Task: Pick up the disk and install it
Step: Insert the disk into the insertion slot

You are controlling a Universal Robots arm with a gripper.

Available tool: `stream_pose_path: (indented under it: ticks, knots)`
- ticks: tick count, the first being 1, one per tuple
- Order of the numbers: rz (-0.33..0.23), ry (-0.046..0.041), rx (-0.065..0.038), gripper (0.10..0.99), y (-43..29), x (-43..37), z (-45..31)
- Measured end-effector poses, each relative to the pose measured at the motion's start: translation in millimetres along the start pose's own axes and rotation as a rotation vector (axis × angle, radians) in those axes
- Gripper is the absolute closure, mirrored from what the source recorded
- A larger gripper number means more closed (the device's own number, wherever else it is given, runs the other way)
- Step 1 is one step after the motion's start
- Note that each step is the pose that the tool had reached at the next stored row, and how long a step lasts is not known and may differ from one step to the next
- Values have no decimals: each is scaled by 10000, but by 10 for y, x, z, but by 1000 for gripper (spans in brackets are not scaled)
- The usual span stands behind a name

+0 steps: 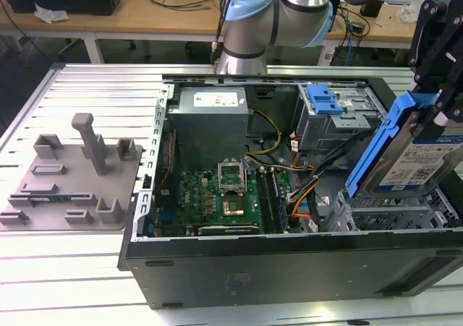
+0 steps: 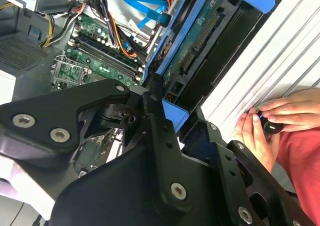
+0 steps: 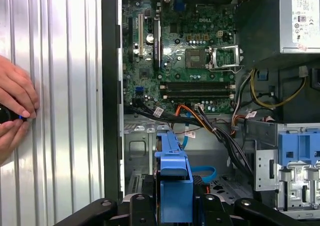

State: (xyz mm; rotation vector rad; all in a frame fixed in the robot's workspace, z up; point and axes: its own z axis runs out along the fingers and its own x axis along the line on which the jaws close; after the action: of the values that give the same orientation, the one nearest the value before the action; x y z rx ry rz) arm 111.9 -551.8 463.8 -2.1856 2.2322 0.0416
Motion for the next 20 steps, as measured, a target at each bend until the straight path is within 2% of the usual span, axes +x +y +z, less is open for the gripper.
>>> stream_pose_path:
  ticks: [3, 20]
  knots:
    - [0, -1, 0, 718, -9, 1, 50]
    - [1, 1, 0, 718, -13, 7, 140]
